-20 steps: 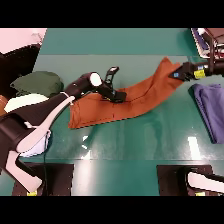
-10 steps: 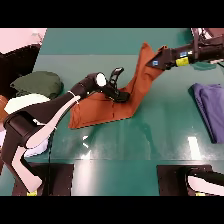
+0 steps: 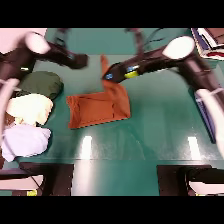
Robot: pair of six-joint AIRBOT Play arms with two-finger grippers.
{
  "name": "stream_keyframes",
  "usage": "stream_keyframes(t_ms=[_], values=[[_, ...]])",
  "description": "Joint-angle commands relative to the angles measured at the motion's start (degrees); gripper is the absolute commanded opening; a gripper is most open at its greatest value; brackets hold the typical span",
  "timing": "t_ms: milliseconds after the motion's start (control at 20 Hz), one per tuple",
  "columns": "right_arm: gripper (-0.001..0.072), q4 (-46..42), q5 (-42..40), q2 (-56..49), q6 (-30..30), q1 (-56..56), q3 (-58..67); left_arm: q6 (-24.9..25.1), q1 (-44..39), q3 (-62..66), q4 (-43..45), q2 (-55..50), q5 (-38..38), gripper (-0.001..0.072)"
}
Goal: Fold the shirts.
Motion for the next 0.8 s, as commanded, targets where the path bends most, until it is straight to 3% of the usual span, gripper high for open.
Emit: stream_keyframes(t_ms=[0, 50, 300, 750], values=[[0.0305, -0.4, -2.1, -10.6, -1.4, 9.0, 8.3, 0.1, 7.6, 0.0, 7.0, 9.5, -2.0, 0.0022], [0.0483, -0.4, -1.3, -13.5, -1.4, 10.3, 10.9, 0.1, 9.2, 0.0, 7.0, 11.0, -3.0, 0.0022], [0.0445, -0.7, 8.5, -17.1, -0.8, 7.6, 15.7, 0.9, 12.1, 0.0, 7.3, 13.0, -8.9, 0.0022], [0.0459, -10.9, 7.5, -2.3, 4.3, -19.1, -16.9, 2.1, 12.1, -0.2, 6.3, 12.9, -10.2, 0.0022]])
